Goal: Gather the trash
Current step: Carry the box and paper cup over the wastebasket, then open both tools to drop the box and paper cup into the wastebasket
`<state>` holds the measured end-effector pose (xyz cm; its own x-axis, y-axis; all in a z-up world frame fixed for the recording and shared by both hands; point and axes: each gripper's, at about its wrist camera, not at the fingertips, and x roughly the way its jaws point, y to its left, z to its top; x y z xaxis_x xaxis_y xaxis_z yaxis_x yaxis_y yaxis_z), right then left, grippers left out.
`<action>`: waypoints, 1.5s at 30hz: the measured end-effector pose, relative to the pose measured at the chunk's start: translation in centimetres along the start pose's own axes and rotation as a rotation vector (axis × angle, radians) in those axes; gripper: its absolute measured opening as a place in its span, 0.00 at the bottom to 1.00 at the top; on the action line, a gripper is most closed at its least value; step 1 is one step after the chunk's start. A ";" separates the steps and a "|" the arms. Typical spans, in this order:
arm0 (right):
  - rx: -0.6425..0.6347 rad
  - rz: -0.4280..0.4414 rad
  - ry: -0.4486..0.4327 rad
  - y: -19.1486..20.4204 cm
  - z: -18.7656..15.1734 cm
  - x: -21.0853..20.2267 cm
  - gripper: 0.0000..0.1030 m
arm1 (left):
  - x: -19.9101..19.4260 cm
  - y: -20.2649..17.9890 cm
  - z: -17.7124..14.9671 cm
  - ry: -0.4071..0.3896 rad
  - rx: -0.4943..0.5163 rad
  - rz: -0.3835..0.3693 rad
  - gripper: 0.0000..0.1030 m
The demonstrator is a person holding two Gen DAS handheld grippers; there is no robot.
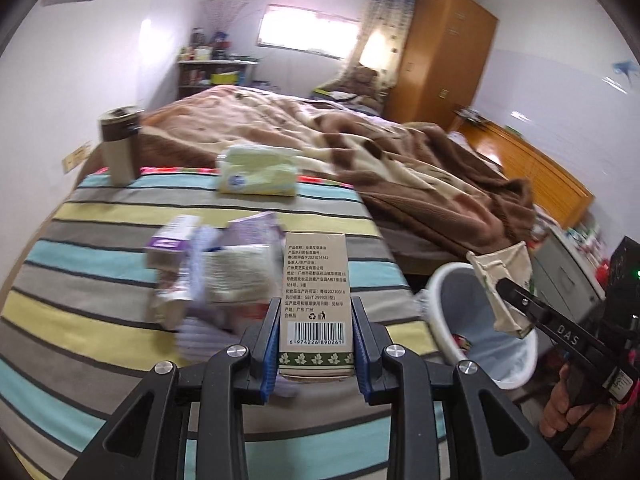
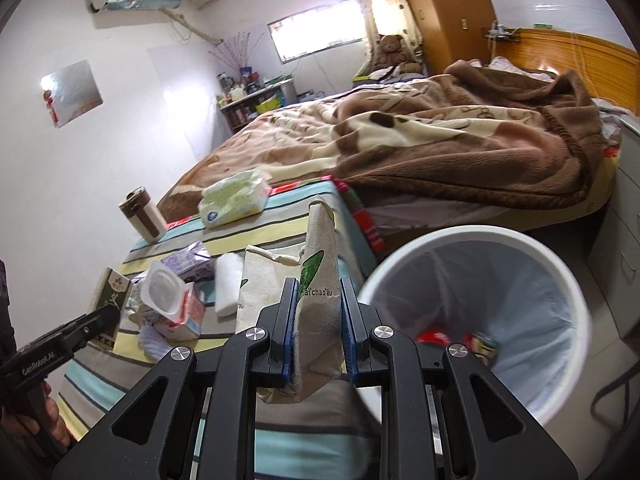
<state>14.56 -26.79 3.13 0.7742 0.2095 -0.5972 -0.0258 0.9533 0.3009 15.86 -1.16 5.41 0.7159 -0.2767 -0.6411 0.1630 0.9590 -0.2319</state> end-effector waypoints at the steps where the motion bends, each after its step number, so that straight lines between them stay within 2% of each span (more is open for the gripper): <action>1: 0.003 -0.011 -0.003 -0.5 0.0 -0.3 0.19 | 0.2 -0.9 0.0 0.004 0.011 -0.012 0.30; 14: 0.080 -0.126 -0.015 -6.2 -0.4 -2.0 0.19 | 4.0 -11.2 -1.3 0.084 0.150 -0.199 0.30; 26: 0.095 -0.207 0.025 -9.2 -1.1 -2.1 0.20 | 7.4 -17.7 -2.6 0.137 0.239 -0.264 0.30; 36: 0.103 -0.235 0.042 -10.7 -1.3 -1.6 0.22 | 9.7 -19.4 -2.8 0.180 0.249 -0.267 0.30; 38: 0.096 -0.240 0.054 -10.8 -1.5 -1.4 0.22 | 9.9 -19.6 -2.9 0.179 0.252 -0.272 0.35; 40: 0.097 -0.248 0.070 -10.9 -1.5 -1.1 0.26 | 10.1 -19.6 -2.7 0.184 0.241 -0.280 0.48; 41: 0.096 -0.259 0.075 -10.9 -1.6 -1.0 0.28 | 10.1 -19.4 -2.7 0.185 0.232 -0.287 0.48; 45: 0.107 -0.254 0.072 -10.9 -1.6 -1.1 0.50 | 10.0 -19.0 -2.6 0.182 0.230 -0.275 0.49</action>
<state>12.97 -37.11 -0.65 0.7003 -0.0149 -0.7137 0.2332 0.9497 0.2090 18.14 -22.28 1.50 0.4954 -0.5115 -0.7021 0.4946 0.8305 -0.2561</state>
